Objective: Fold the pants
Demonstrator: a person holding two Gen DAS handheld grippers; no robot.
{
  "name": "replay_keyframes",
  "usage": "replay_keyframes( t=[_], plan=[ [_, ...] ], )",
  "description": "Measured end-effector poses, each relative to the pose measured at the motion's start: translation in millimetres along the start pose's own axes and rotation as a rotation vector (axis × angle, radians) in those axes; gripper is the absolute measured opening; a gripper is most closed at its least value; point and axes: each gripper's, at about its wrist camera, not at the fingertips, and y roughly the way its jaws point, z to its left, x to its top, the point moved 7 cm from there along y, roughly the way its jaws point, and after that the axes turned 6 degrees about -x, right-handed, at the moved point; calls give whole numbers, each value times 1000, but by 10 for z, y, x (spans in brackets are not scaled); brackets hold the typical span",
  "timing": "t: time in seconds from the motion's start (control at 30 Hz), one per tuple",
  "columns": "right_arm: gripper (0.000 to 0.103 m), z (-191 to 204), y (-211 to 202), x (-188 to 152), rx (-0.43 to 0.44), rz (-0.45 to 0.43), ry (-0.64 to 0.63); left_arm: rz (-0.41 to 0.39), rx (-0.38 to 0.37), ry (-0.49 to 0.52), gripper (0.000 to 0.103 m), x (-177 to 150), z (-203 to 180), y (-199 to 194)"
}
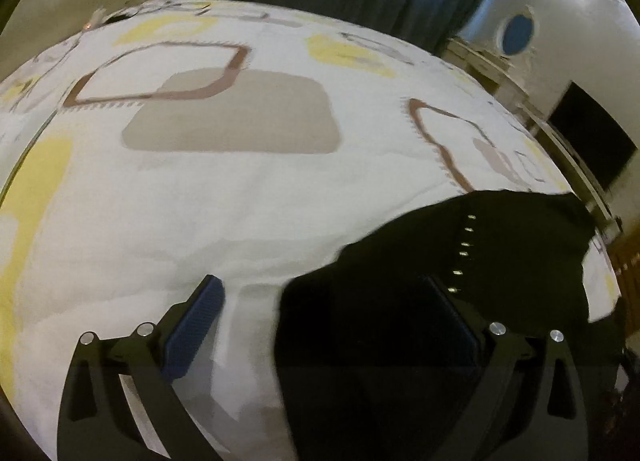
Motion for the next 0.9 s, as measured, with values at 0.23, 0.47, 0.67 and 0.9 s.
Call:
replay_keyframes(
  t=[0.23, 0.47, 0.67, 0.9],
  plan=[
    [101, -30, 26, 413, -5, -39, -77, 37, -61, 9, 34, 63, -9, 94],
    [101, -249, 390, 1511, -18, -137, -303, 57, -132, 27, 11, 69, -31, 77],
    [101, -371, 1018, 2405, 19, -168, -527, 49, -171, 48, 10, 94, -66, 51],
    [86, -549, 1696, 2821, 86, -69, -631, 9, -257, 35, 10, 93, -62, -21]
  ],
)
